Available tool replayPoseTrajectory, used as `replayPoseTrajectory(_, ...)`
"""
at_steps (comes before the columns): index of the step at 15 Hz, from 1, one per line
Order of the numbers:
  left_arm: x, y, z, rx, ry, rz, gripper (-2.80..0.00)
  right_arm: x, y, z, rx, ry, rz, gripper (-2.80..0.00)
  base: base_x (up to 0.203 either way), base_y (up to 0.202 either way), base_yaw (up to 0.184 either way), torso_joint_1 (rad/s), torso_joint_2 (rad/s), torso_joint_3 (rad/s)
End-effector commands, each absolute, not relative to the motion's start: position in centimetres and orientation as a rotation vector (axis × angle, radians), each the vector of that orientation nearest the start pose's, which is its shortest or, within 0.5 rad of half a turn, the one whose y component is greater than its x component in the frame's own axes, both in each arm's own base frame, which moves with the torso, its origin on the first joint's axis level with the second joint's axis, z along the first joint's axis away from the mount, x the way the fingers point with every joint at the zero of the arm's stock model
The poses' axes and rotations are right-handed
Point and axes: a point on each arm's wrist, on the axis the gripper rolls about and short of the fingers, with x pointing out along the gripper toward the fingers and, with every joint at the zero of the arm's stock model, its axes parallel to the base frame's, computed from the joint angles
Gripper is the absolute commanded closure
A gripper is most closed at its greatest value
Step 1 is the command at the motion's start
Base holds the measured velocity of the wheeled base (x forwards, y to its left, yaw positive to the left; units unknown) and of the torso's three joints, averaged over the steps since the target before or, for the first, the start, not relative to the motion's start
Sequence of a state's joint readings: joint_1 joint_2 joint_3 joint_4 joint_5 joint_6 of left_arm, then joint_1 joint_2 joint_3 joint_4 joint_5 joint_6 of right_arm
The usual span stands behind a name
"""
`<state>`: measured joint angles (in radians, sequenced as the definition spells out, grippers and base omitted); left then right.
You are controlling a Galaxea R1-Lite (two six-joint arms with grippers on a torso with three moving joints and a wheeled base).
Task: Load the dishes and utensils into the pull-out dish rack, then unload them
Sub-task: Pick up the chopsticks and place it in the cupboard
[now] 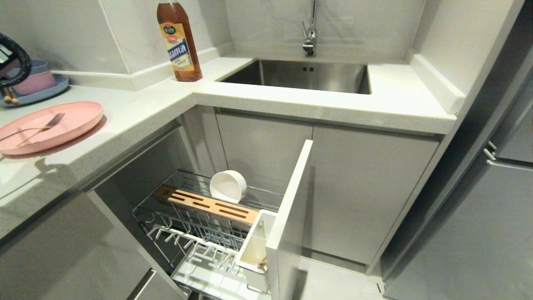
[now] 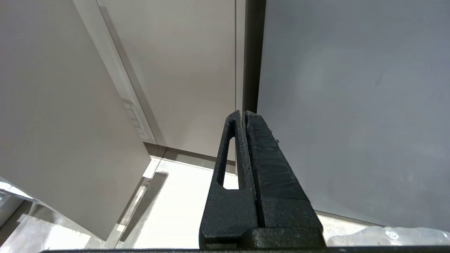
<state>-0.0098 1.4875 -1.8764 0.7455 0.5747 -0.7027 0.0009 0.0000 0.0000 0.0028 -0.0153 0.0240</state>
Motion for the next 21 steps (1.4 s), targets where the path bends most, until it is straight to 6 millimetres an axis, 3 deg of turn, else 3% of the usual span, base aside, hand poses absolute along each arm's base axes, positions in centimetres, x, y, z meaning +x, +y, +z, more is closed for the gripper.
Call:
replayPoseTrajectory(1, 16.9, -0.2, 41.0, -0.596, 0.100, 0.569, 0.00, -2.3, 0.0, 7.4, 0.024, 0.006, -0.014, 0.00, 0.000, 0.000, 0.000, 0.000, 0.00, 0.000)
replayPoseTrajectory(4, 13.6, -2.3, 41.1, -0.626, 0.114, 0.395, 0.00, -2.3, 0.0, 7.5, 0.024, 0.004, -0.014, 0.00, 0.000, 0.000, 0.000, 0.000, 0.00, 0.000)
replayPoseTrajectory(8, 10.2, -4.5, 39.5, -0.651, 0.224, 0.151, 0.00, -2.3, 0.0, 7.4, 0.024, 0.006, -0.014, 0.00, 0.000, 0.000, 0.000, 0.000, 0.00, 0.000)
replayPoseTrajectory(13, 7.3, -6.0, 36.7, -0.670, 0.615, -0.125, 0.00, -2.3, 0.0, 7.4, 0.024, 0.006, -0.015, 0.00, 0.000, 0.000, 0.000, 0.000, 0.00, 0.000)
replayPoseTrajectory(17, 7.3, -7.0, 35.2, -0.632, 0.908, -0.245, 0.00, -2.3, 0.0, 7.5, 0.024, 0.005, -0.014, 0.00, 0.000, 0.000, 0.000, 0.000, 0.00, 0.000)
replayPoseTrajectory(21, 9.4, -9.3, 33.6, -0.550, 1.073, -0.187, 0.00, -2.3, 0.0, 7.4, 0.024, 0.005, -0.014, 0.00, 0.000, 0.000, 0.000, 0.000, 0.00, 0.000)
